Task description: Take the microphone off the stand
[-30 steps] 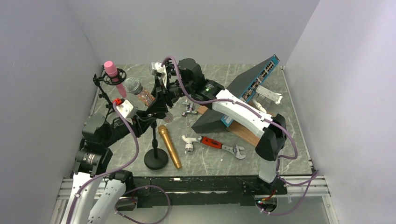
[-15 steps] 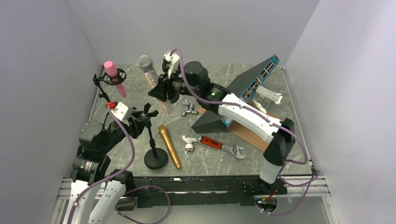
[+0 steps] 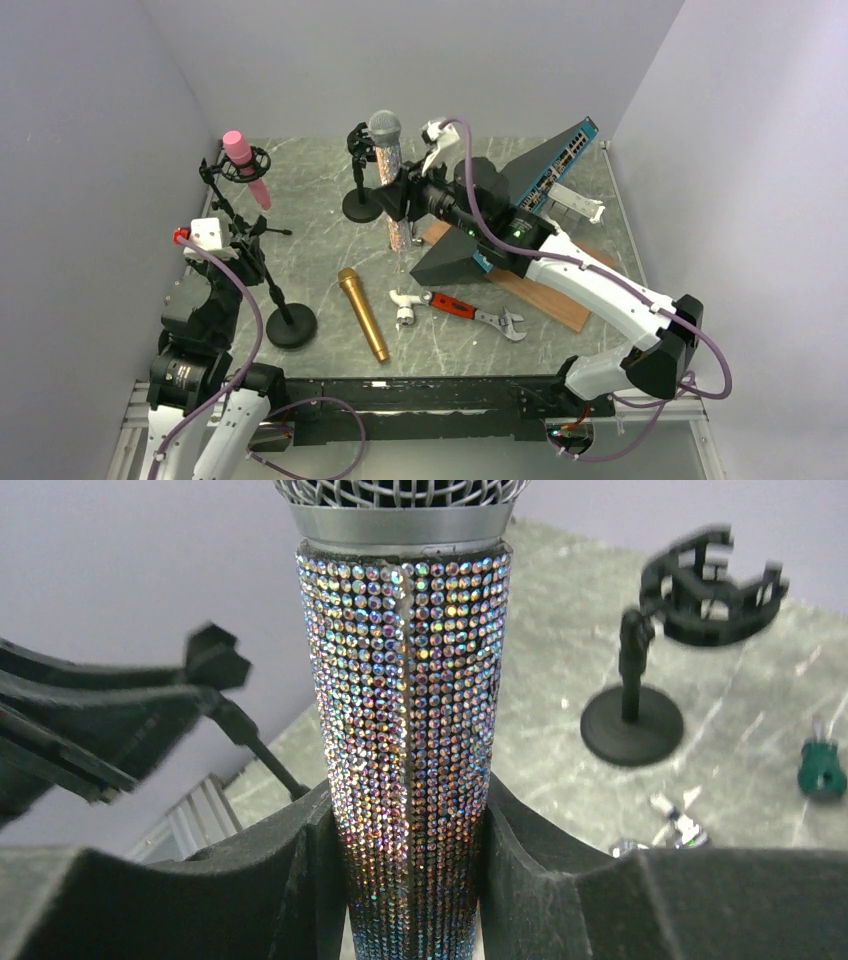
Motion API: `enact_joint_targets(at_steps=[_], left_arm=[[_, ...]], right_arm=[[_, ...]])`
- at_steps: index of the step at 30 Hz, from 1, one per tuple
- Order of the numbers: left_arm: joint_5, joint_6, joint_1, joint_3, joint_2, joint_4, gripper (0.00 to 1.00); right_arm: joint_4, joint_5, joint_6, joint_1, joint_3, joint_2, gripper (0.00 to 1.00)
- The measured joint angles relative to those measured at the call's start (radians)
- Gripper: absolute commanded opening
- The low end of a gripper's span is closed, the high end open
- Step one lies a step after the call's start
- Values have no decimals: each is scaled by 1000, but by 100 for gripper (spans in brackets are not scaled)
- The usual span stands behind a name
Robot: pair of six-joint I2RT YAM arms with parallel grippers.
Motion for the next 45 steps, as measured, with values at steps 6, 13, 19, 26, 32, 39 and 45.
enact_joint_targets(at_steps=[6,13,19,26,32,39,45], left_arm=[[-33,-50,0,-88,-73,92,0],[7,-80,0,-116,-154,72,0],[21,-123,0,-124,-175,62,0],[37,-146,0,-120,-152,80,0],[51,-134,-2,-134,-104,149,0],[72,-95,-4,-139,11,275,0],[80,-9,-4,-140,50,320,0]], right_arm=[[-72,83,43,81,-130,14,0],[-131,134,104,223,-246,78,0],[-157,143,192,244,-258,191,0],[-232,148,299,266,-222,398,6],[-269,147,351,269,-192,463,13],[-274,167,376,269,-188,484,30],[-261,188,398,270,-198,484,46]])
